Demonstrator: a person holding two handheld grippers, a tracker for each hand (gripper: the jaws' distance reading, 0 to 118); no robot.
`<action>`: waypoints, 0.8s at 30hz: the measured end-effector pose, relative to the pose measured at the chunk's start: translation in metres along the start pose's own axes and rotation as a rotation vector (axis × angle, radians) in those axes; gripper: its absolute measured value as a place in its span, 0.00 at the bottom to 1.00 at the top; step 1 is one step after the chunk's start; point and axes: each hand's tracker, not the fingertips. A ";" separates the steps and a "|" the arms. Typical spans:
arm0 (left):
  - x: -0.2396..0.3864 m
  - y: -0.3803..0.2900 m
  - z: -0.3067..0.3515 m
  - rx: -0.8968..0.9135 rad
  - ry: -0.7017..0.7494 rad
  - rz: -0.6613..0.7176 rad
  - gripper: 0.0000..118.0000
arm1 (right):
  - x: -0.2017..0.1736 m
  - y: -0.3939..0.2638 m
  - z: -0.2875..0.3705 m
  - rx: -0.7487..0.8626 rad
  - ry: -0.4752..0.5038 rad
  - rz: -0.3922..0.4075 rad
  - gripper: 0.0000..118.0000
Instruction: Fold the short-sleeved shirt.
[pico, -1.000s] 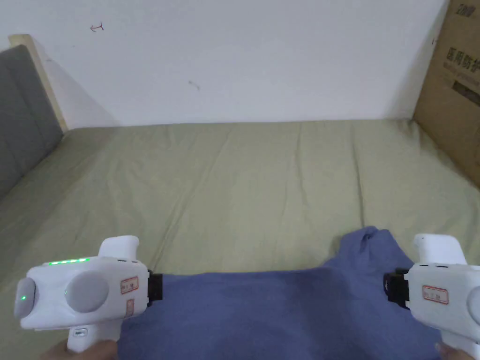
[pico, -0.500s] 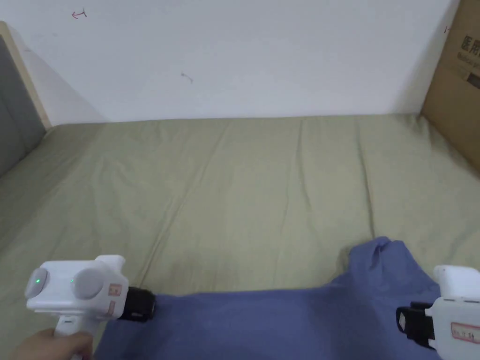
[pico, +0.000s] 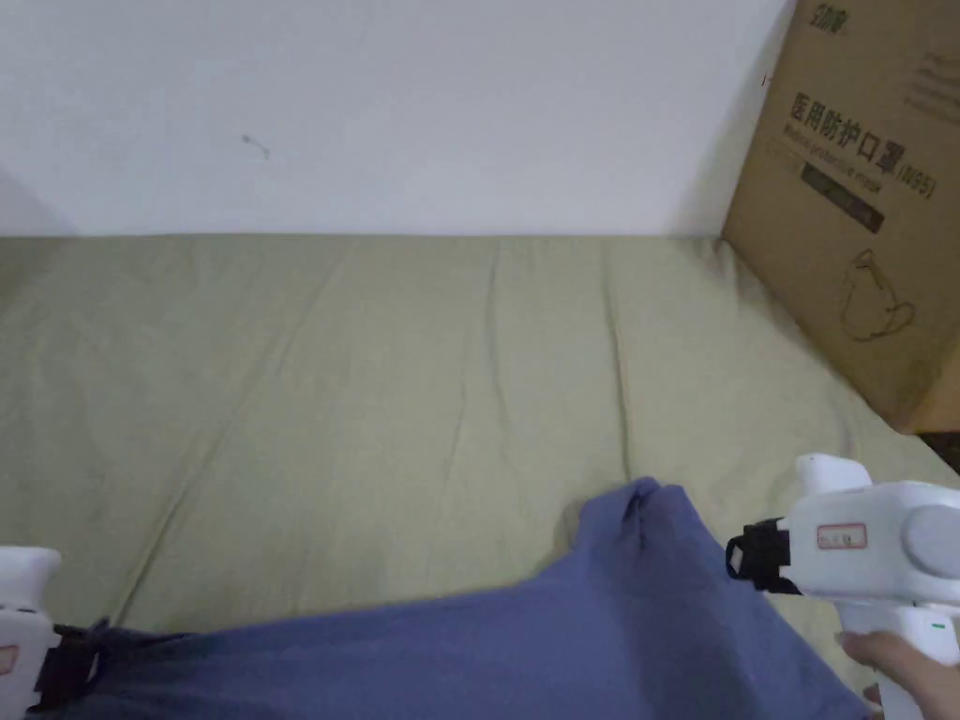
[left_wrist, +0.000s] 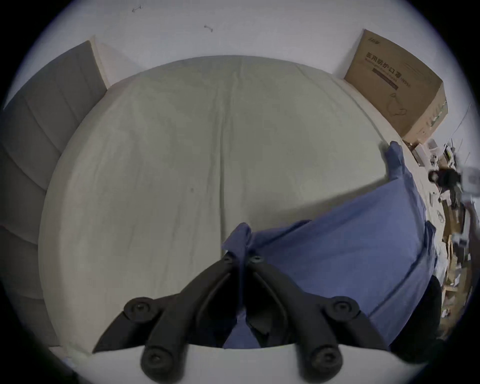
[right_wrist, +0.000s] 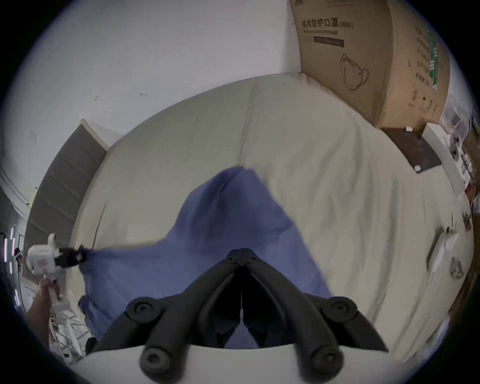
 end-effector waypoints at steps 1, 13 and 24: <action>-0.003 -0.001 0.003 -0.004 -0.018 0.021 0.02 | 0.003 0.012 -0.009 -0.003 -0.002 0.002 0.00; -0.007 0.003 0.007 -0.015 -0.054 0.141 0.02 | 0.011 0.052 -0.132 -0.229 -0.113 0.016 0.85; -0.005 0.007 0.009 -0.010 -0.068 0.191 0.02 | -0.002 0.041 -0.066 -0.147 0.020 0.103 0.01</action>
